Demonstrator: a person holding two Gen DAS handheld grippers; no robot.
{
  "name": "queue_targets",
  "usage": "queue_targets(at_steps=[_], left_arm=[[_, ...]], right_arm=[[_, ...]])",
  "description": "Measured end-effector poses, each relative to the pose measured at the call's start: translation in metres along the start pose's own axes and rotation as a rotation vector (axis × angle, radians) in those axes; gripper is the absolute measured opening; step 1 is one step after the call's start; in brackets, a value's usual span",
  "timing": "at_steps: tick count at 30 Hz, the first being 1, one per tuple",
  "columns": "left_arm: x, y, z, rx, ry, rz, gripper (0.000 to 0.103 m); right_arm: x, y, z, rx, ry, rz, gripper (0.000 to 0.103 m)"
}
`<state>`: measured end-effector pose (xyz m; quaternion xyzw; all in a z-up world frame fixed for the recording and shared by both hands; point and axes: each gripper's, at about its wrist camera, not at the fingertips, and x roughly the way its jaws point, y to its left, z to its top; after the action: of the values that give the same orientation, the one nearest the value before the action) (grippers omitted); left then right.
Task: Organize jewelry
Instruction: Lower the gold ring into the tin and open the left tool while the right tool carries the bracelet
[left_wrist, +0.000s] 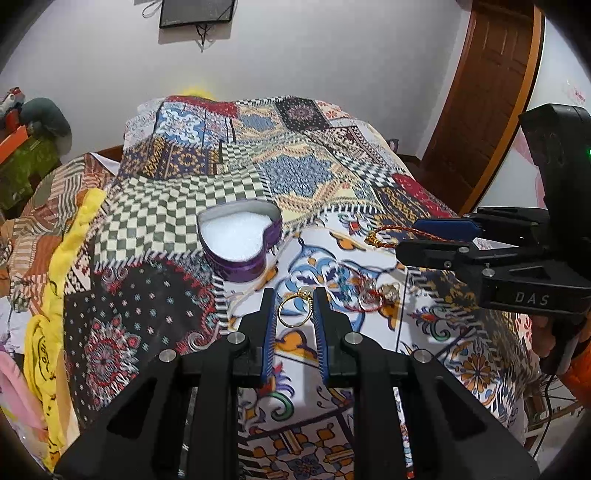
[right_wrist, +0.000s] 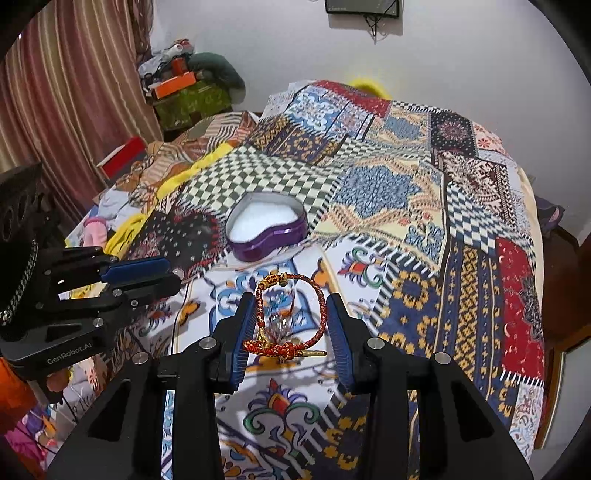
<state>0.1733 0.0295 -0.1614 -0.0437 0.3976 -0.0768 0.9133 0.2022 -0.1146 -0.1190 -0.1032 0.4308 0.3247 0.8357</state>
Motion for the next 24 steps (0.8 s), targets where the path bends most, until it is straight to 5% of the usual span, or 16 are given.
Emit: queue_targets(at_steps=[14,24], left_arm=[[0.012,0.032,0.036,-0.026,-0.051,0.040,0.018],[0.057,0.055,0.048,-0.041,0.009,0.053,0.018]], right_arm=[[0.011,-0.003,0.045,0.009,-0.084,0.015,0.035],[0.051,-0.001,0.067,-0.002,-0.054,0.023,0.035]])
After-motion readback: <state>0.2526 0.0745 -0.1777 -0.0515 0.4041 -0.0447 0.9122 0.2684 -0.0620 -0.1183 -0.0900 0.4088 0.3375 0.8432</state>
